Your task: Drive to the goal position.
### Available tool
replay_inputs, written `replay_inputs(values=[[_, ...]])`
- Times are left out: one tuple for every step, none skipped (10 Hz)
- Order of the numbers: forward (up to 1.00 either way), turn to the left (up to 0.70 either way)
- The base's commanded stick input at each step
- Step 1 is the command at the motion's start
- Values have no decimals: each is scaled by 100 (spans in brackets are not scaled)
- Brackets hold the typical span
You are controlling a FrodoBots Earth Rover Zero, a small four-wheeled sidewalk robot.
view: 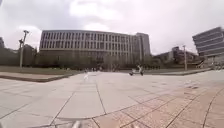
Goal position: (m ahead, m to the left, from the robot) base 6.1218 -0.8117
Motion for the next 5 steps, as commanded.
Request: replay_inputs(values=[[70, 0], [70, 6], [70, 19], [70, 35], [70, 35]])
